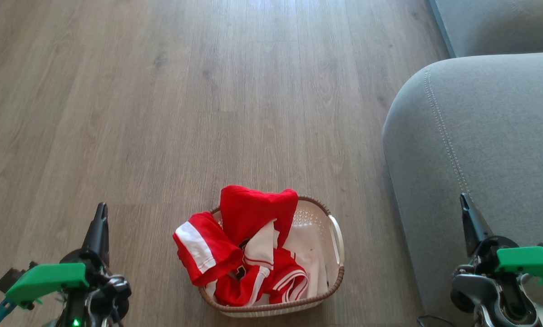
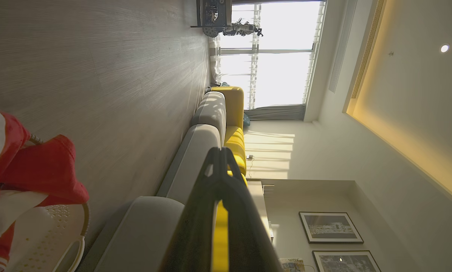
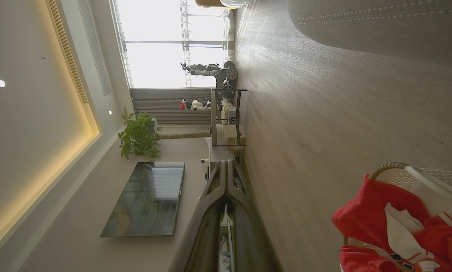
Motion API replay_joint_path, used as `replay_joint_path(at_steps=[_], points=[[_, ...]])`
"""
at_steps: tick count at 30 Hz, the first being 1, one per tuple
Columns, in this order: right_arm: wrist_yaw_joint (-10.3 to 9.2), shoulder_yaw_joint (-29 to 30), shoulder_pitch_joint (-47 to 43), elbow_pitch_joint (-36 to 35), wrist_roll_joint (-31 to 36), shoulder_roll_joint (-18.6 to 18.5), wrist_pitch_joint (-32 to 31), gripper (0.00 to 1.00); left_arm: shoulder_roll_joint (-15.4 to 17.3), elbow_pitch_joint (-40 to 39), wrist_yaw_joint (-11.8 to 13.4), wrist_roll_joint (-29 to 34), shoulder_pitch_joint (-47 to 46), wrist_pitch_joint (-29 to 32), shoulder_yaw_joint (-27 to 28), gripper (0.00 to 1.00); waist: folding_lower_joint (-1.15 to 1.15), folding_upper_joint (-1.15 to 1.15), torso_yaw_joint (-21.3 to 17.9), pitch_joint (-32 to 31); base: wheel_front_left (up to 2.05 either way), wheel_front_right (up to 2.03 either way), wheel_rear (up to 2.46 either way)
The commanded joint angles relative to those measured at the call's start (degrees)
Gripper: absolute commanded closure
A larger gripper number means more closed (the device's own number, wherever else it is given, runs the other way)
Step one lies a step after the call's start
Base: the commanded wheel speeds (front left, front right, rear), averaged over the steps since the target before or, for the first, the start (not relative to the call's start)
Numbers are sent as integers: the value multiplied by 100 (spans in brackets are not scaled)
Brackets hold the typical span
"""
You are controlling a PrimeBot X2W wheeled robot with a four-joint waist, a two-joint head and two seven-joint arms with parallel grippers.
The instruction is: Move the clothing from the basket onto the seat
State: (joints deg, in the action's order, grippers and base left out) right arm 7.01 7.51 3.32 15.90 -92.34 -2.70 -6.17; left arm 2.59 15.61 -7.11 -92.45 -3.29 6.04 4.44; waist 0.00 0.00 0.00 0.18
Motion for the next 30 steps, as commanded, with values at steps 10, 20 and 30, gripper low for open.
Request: replay_joint_path(at_steps=[10,20,30], points=[[47,-99,287,-188,16,-18,-31,100,29,-157,-37,27,-290,45,207,100,0,0,0,0,0,0,0],[-1,-107,-154,219,17,26,81,0,-12,222,8,-13,155,-82,-48,0,0,0,8,-1,0,0,0],[2,-236,-127,11,58,22,237,0,-1,44,16,35,138,-232,-107,0,0,0,15,-4,0,0,0]])
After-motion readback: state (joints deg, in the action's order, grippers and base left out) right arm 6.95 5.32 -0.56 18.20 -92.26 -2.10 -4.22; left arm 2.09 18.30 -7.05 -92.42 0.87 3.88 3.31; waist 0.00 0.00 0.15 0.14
